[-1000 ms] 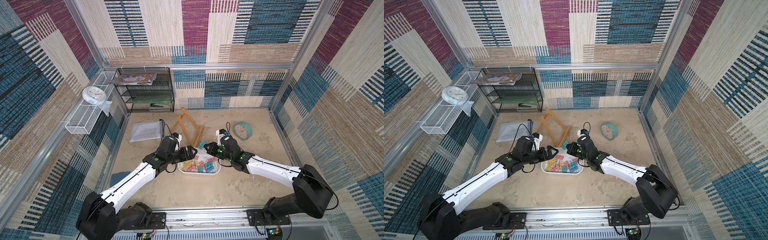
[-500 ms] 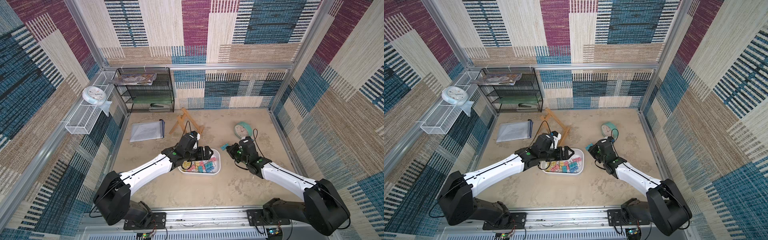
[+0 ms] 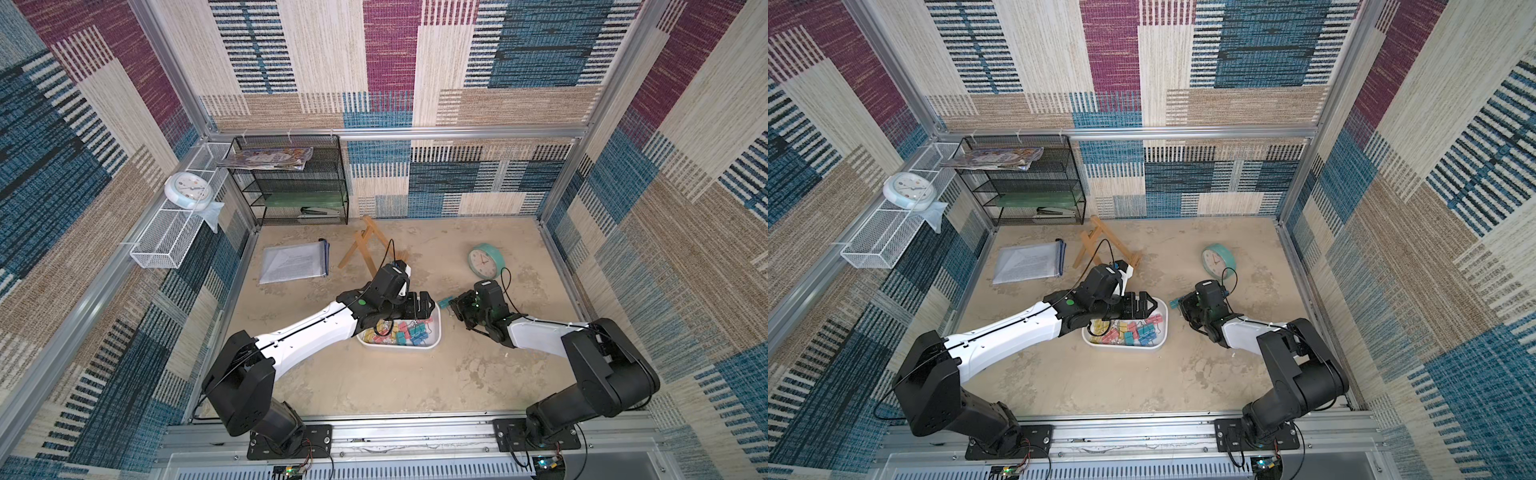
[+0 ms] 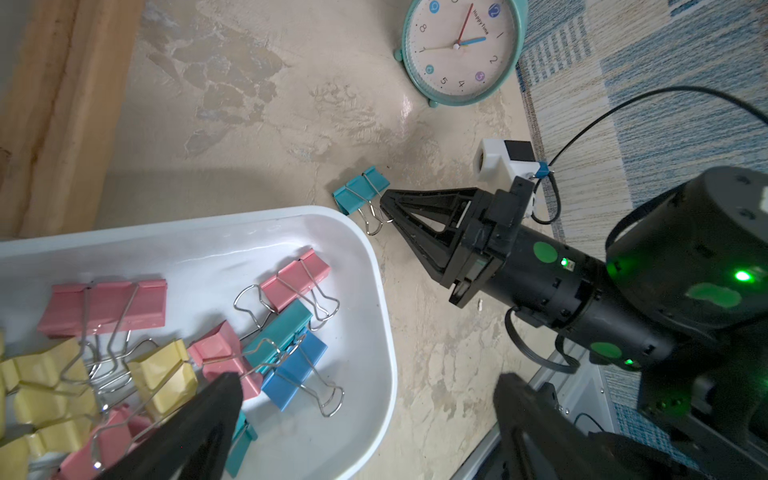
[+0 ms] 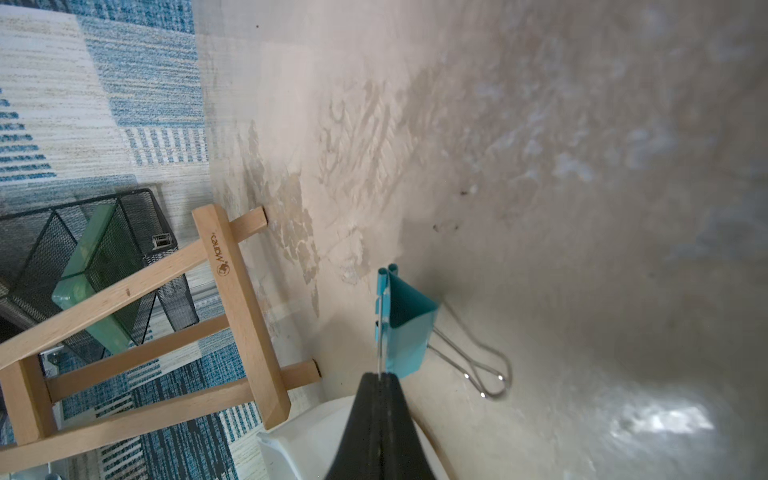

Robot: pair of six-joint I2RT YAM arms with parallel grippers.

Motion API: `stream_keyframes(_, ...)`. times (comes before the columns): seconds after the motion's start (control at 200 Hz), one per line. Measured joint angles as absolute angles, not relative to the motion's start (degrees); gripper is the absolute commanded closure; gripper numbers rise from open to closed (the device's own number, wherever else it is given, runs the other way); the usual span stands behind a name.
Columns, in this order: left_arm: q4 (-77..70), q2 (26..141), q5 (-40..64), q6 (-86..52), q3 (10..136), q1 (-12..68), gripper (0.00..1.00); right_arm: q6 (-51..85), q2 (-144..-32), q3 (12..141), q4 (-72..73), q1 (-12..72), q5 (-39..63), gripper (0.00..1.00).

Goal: Take out the binder clips from the storage box
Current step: Place the binder clip at the center of the board.

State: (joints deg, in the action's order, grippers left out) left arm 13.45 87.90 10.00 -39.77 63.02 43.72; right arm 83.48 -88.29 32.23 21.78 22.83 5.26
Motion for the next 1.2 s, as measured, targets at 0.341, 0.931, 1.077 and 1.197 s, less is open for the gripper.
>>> stream_keyframes(0.341,13.93,87.61,9.43,-39.48,63.16,43.72,0.01,93.62,-86.96,28.58,24.38,22.22,2.17,0.96)
stream_keyframes(0.931,14.06,87.37,9.43,-39.97,63.16,43.72,0.01,91.90,-78.70,30.26,12.97,22.20,0.08,0.60)
stream_keyframes(1.077,14.13,86.15,7.97,-39.92,62.78,43.72,0.01,79.96,-75.16,34.70,7.57,22.20,-0.97,0.62)
stream_keyframes(1.197,14.22,84.58,5.41,-39.55,61.49,43.72,0.01,64.86,-76.29,40.95,5.93,22.44,3.75,0.64)
